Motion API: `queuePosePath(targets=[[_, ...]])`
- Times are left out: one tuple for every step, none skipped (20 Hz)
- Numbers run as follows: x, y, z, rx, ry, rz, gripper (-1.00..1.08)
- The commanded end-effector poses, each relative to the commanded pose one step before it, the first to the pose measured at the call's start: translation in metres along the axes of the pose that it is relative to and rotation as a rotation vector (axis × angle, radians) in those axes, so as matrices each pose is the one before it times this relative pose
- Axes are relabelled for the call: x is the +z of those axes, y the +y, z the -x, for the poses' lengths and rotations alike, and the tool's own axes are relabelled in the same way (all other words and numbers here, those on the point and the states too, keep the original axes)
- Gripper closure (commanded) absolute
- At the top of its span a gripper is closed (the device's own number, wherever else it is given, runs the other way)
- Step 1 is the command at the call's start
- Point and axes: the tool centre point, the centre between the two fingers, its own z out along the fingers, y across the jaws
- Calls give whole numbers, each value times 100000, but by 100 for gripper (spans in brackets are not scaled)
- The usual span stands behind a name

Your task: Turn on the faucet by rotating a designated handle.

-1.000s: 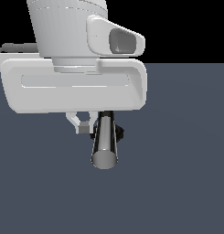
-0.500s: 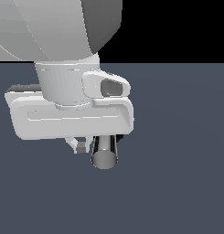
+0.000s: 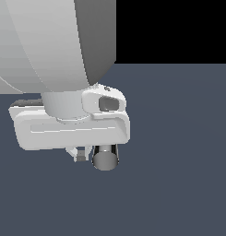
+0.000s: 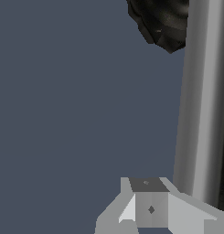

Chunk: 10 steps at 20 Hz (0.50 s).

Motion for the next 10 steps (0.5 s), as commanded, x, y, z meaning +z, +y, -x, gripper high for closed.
queuePosePath(targets=[[173,-25,-81,-48,73,7,108],[9,0,-5,0,0,0,108],[0,0,0,0,0,0,108],[0,0,0,0,0,0,108],[0,0,0,0,0,0,108],[-18,1,15,0,0,0,108],[0,455,-31,0,0,0,108],[0,455,-31,0,0,0,108],[0,455,-31,0,0,0,108],[0,456,-31,0,0,0,108]])
